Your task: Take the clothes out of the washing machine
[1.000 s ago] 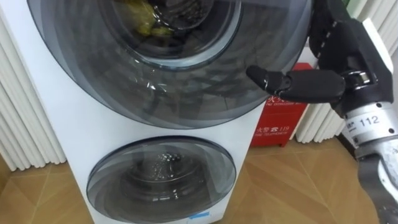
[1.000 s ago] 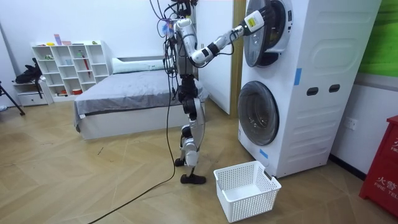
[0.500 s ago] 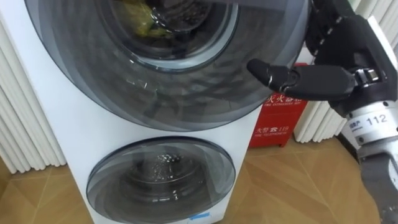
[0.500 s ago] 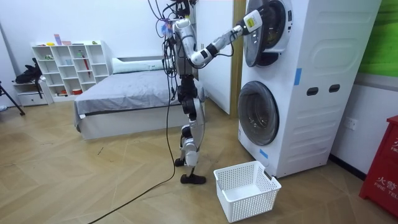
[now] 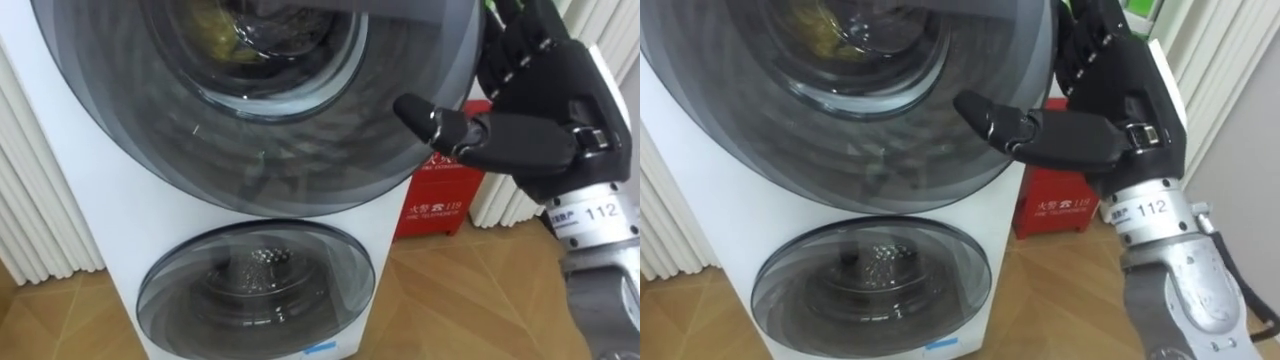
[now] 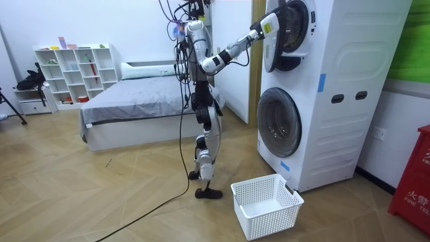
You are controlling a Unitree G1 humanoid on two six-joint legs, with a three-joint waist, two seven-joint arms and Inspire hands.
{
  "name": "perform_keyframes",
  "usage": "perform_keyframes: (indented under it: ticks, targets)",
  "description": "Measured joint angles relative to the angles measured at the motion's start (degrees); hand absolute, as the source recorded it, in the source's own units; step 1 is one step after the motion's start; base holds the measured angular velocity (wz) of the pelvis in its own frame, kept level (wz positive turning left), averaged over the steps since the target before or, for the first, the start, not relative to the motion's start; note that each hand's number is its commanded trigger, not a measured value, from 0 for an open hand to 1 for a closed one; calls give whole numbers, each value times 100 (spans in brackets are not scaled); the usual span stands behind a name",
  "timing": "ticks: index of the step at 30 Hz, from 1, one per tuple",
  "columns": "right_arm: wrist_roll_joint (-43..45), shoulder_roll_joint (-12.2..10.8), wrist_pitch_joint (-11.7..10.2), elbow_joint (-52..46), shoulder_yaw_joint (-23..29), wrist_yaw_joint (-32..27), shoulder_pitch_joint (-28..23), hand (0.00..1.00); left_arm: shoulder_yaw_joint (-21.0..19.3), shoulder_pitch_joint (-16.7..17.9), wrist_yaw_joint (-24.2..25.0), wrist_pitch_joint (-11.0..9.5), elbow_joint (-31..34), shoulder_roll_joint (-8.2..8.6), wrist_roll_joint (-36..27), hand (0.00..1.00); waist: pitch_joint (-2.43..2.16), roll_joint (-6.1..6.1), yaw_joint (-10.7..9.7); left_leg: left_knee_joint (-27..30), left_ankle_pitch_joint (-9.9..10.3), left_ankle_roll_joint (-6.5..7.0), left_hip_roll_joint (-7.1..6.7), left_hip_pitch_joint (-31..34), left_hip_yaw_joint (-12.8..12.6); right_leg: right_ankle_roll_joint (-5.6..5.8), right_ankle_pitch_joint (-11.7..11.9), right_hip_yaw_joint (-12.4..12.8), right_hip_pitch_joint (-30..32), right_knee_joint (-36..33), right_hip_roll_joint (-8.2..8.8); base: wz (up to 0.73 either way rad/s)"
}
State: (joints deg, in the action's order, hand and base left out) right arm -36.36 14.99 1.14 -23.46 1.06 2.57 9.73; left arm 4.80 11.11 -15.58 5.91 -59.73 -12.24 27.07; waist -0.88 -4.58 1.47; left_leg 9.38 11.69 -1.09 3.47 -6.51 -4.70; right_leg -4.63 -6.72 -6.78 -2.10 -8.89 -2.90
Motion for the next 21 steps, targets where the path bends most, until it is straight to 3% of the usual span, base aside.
perform_keyframes:
  ticks: [3, 6, 10, 12, 15, 17, 20, 21]
  targets:
    - [-194, -92, -77, 30, -36, 143, -33, 0, 0, 27, 1, 46, 4, 1, 2, 0, 1, 0, 3, 3, -1, -1, 17, -17, -2, -19, 11, 43, -1, -2, -21, -11]
    - [-464, -358, -329, 68, -153, 188, -184, 0, 38, -29, 2, 135, 4, -3, 1, 0, 3, -4, 29, 4, -12, -20, 28, -22, -11, -35, 11, 49, 1, -6, -33, -3]
    - [-851, -489, -689, 140, -428, 214, -286, 0, 117, -117, 2, 208, -1, -10, 5, 0, 25, -46, 50, 0, -29, -47, 64, -3, 4, -85, 11, 44, 16, -7, -63, -4]
    - [-912, -647, -761, 145, -484, 214, -290, 0, 117, -161, 1, 236, -2, -13, 7, 0, 26, -72, 78, 12, -41, -67, 91, 10, 10, -118, -3, 20, 22, -8, -85, 0]
    - [-1250, -793, -993, 161, -625, 215, -289, 0, 209, -188, -14, 246, 7, -12, 7, 0, 21, -87, 236, 34, -97, -154, 139, 33, 14, -211, -20, 11, 81, -56, -127, -1]
    - [-1480, -832, -1162, 161, -770, 266, -288, 0, 212, -188, -14, 255, 3, -16, 2, 0, 16, -97, 366, 24, -111, -181, 190, 41, 28, -288, -32, -192, 114, -90, -137, -9]
    - [-1737, -904, -1403, 166, -1130, 463, -282, 0, 216, -215, 7, 278, 7, -10, -3, 0, 9, -122, 523, 94, -164, -271, 269, 95, 212, -416, -86, -740, 97, -89, -112, -6]
    - [-1819, -900, -1411, 172, -1179, 554, -281, 0, 214, -224, 15, 278, 7, -12, -3, 0, 11, -125, 524, 97, -175, -289, 281, 98, 221, -440, -100, -799, 91, -91, -113, 12]
